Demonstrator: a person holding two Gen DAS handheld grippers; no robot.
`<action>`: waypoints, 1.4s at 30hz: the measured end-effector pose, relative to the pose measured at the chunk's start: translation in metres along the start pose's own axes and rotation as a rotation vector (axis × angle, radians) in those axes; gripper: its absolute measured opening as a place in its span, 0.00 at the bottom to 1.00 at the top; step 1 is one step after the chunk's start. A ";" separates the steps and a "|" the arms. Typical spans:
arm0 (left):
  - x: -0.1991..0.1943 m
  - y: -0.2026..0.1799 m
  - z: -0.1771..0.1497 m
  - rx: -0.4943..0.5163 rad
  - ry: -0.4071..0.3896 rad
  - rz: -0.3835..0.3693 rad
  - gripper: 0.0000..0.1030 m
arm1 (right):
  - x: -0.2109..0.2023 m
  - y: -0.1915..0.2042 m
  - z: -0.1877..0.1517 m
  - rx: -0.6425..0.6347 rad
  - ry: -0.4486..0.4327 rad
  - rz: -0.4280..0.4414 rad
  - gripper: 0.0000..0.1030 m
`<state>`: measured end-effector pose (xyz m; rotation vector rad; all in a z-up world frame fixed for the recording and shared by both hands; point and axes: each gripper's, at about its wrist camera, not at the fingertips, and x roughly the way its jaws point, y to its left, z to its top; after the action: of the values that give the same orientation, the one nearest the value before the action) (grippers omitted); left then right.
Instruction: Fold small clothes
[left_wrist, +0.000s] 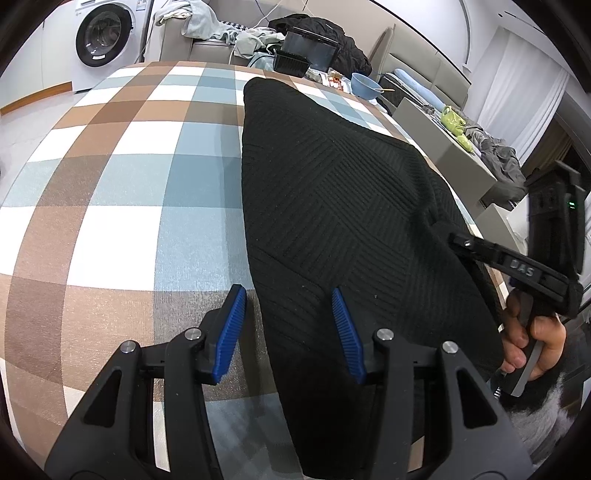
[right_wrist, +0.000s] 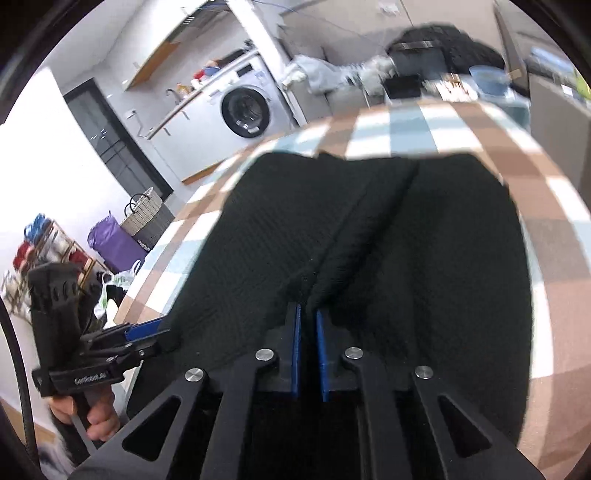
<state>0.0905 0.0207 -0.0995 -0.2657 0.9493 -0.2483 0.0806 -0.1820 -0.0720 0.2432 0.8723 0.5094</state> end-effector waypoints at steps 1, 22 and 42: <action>0.000 0.000 0.000 -0.001 -0.001 0.002 0.44 | -0.009 0.003 0.002 -0.012 -0.032 0.010 0.07; 0.000 0.003 0.000 -0.013 -0.001 0.010 0.44 | -0.009 -0.037 0.004 0.113 0.042 0.002 0.51; -0.010 0.004 0.001 -0.017 -0.017 0.011 0.44 | 0.005 -0.017 0.003 -0.022 0.093 -0.100 0.49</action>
<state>0.0859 0.0280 -0.0927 -0.2775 0.9357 -0.2278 0.0909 -0.1938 -0.0799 0.1563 0.9645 0.4396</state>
